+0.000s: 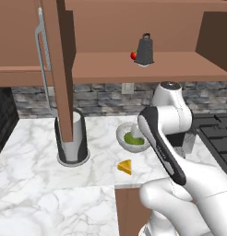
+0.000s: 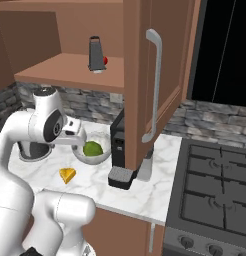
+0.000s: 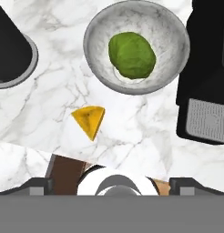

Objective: Pick the cheese from the fridge and the cheese grater from the cabinet and place them next to the salad bowl.

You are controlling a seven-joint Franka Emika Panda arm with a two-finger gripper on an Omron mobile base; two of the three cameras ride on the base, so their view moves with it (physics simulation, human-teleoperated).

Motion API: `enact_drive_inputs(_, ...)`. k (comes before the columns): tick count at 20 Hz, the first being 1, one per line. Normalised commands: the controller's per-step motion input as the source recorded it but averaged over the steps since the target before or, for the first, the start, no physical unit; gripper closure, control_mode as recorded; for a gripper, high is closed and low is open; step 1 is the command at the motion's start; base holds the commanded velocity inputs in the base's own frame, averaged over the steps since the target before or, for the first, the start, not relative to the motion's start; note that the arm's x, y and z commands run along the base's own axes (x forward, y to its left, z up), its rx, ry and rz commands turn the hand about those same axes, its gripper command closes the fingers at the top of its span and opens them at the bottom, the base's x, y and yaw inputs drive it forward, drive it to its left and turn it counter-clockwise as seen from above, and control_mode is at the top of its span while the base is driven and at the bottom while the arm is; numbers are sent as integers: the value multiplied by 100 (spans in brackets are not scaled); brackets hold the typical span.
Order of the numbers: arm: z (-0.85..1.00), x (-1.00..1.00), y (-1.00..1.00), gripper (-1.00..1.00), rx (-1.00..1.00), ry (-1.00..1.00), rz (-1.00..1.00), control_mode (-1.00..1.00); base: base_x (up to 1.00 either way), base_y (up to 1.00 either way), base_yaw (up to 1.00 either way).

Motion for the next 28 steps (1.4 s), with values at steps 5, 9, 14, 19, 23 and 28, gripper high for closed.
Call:
enact_drive_inputs(5,54,-20,-10,-100,0,-4,0,-100,0,0,0)
enact_drive_inputs(9,53,-15,-8,-100,0,-11,0,-100,0,0,0)
enact_drive_inputs(14,46,-15,-13,-100,0,-23,0,-100,0,0,0)
enact_drive_inputs(19,47,-11,-11,-100,0,-22,0,-100,0,0,0)
enact_drive_inputs(23,54,-6,-10,-100,0,-6,0,-100,0,0,0)
enact_drive_inputs(28,52,-2,-14,-100,0,-2,0,-100,0,0,0)
